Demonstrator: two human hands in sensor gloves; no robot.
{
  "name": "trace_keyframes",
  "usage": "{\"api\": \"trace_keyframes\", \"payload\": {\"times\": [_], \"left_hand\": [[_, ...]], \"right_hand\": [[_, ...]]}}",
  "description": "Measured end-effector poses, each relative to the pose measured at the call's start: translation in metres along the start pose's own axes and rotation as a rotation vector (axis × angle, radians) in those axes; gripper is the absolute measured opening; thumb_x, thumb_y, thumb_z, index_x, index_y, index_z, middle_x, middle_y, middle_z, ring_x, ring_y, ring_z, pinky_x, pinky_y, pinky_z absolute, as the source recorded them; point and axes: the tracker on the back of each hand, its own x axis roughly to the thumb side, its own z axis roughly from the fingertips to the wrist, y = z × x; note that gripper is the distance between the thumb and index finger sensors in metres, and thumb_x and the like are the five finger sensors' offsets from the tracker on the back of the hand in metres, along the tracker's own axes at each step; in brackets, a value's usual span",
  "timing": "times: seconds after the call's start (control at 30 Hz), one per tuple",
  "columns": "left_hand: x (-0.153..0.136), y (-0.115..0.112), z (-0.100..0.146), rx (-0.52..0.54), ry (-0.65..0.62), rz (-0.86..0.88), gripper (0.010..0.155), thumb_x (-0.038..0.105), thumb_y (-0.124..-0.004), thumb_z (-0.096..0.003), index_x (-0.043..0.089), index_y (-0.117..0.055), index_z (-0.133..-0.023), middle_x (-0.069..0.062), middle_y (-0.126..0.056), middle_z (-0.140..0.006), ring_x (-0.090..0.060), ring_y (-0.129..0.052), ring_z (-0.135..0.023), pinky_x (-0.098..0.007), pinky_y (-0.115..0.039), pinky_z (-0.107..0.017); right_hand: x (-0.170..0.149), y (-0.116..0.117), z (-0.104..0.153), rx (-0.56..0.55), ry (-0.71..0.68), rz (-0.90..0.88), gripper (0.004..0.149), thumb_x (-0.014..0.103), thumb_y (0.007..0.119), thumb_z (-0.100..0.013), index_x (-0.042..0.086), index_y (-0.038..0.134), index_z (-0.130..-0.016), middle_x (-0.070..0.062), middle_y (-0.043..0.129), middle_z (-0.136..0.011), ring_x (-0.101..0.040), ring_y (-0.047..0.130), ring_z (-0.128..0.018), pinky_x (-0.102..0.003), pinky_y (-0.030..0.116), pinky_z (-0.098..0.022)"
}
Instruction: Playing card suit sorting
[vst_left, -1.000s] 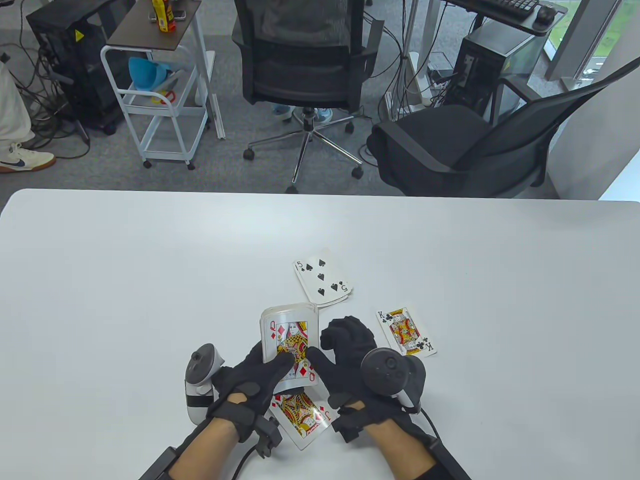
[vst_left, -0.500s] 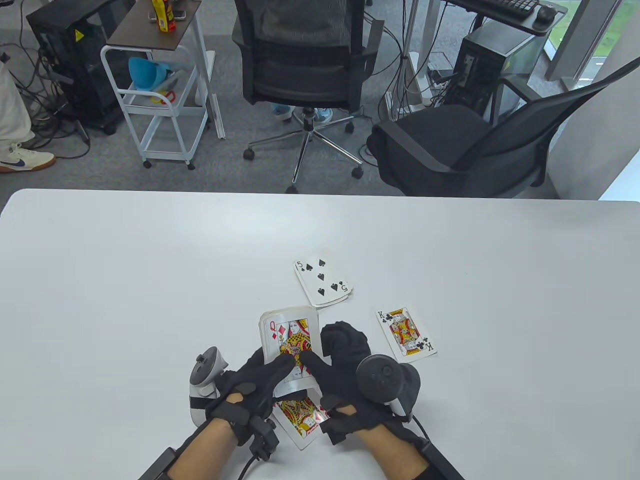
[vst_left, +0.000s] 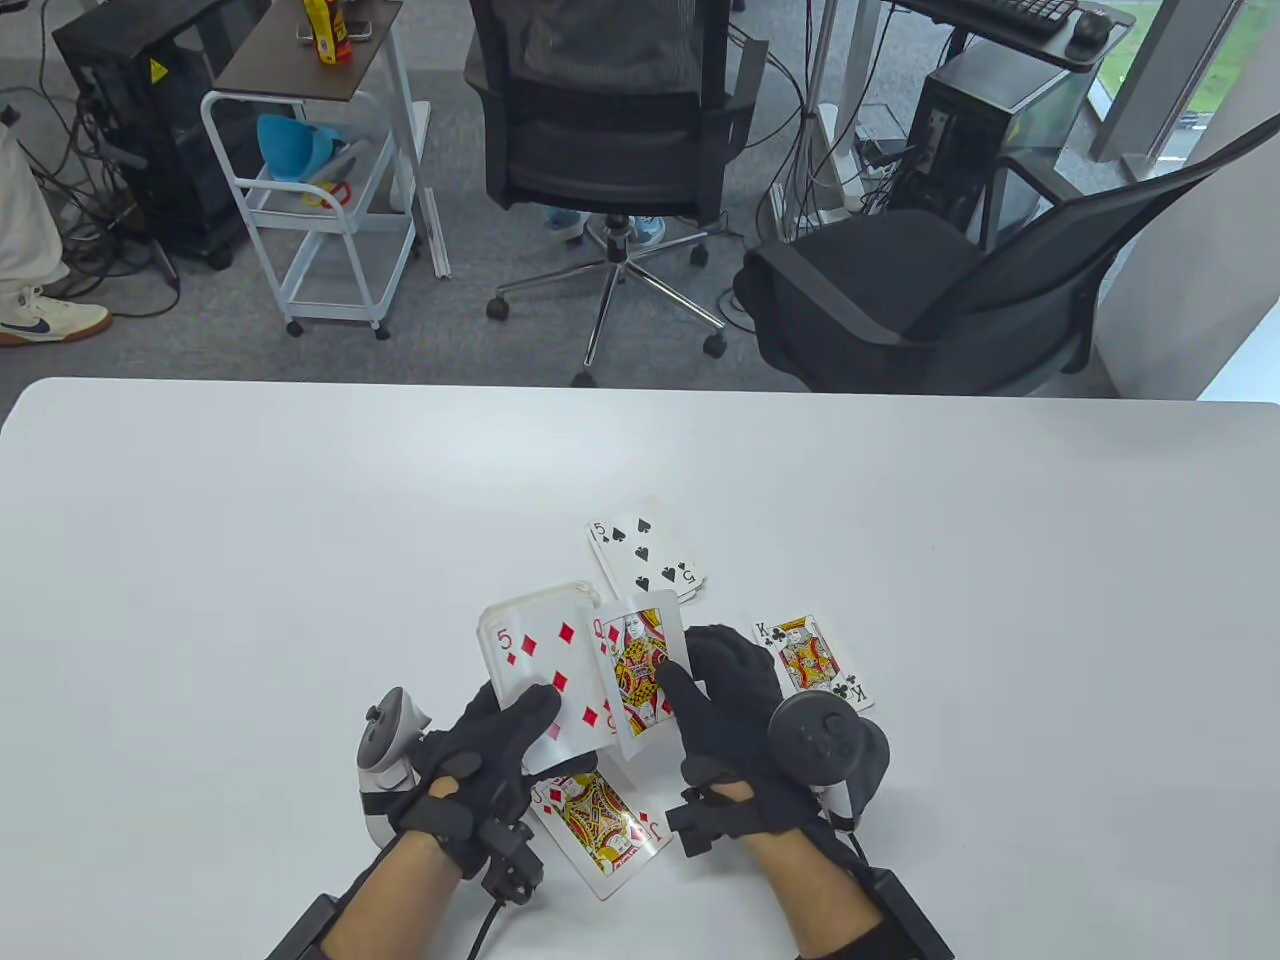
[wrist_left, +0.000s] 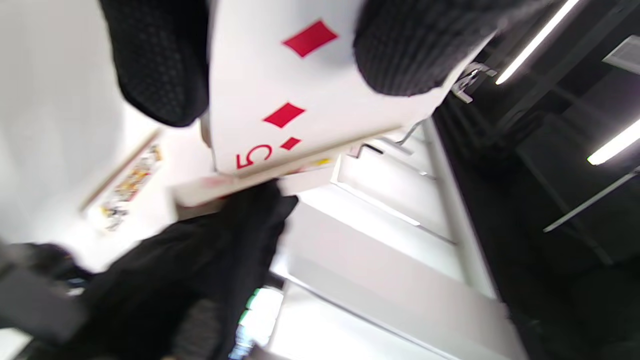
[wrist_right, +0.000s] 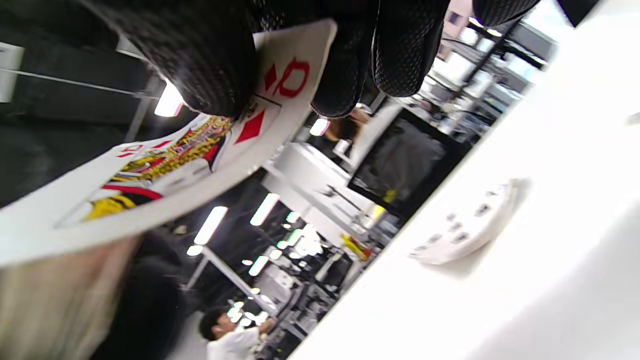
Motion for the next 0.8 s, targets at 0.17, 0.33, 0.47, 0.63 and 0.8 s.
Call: {"api": "trace_keyframes", "payload": {"times": [0.17,0.33,0.47,0.63,0.8], "left_hand": [[0.016,0.007,0.004,0.013,-0.076,0.075,0.062,0.047,-0.084,-0.0533,0.031,-0.055,-0.106,0.004,-0.074,-0.106,-0.030,-0.089,-0.091,-0.042,-0.093,-0.054],[0.018,0.012,0.005,0.024,-0.081,0.102,0.062,0.047,-0.084,-0.0536,0.031,-0.054,-0.106,0.004,-0.074,-0.106,-0.030,-0.089,-0.091,-0.042,-0.093,-0.054],[0.016,0.011,0.005,0.028,-0.077,0.096,0.062,0.047,-0.084,-0.0535,0.031,-0.054,-0.106,0.004,-0.074,-0.106,-0.030,-0.088,-0.091,-0.042,-0.093,-0.054],[0.012,0.008,0.004,0.021,-0.062,0.081,0.062,0.047,-0.084,-0.0537,0.031,-0.054,-0.106,0.004,-0.074,-0.106,-0.030,-0.088,-0.091,-0.042,-0.093,-0.054],[0.008,0.006,0.003,0.017,-0.042,0.055,0.062,0.047,-0.084,-0.0536,0.031,-0.054,-0.106,0.003,-0.074,-0.106,-0.030,-0.088,-0.091,-0.042,-0.093,-0.054]], "right_hand": [[-0.010,0.016,-0.007,0.359,0.129,0.116,0.038,0.036,0.088,-0.054,0.010,0.086,-0.081,-0.019,0.062,-0.105,-0.053,0.044,-0.103,-0.077,0.029,-0.067],[0.011,0.040,0.001,0.639,0.070,0.243,0.038,0.035,0.087,-0.055,0.006,0.086,-0.080,-0.021,0.057,-0.109,-0.054,0.034,-0.105,-0.077,0.025,-0.067],[0.021,0.057,0.011,0.700,0.043,0.377,0.038,0.035,0.088,-0.055,0.006,0.086,-0.079,-0.021,0.054,-0.109,-0.053,0.030,-0.106,-0.077,0.023,-0.067],[0.028,0.081,0.023,0.641,-0.036,0.751,0.039,0.037,0.090,-0.054,0.008,0.082,-0.080,-0.021,0.053,-0.109,-0.053,0.031,-0.106,-0.076,0.024,-0.068],[0.029,0.088,0.026,0.668,-0.029,0.870,0.045,0.042,0.094,-0.052,0.012,0.078,-0.081,-0.020,0.049,-0.111,-0.052,0.028,-0.106,-0.076,0.023,-0.069]]}}
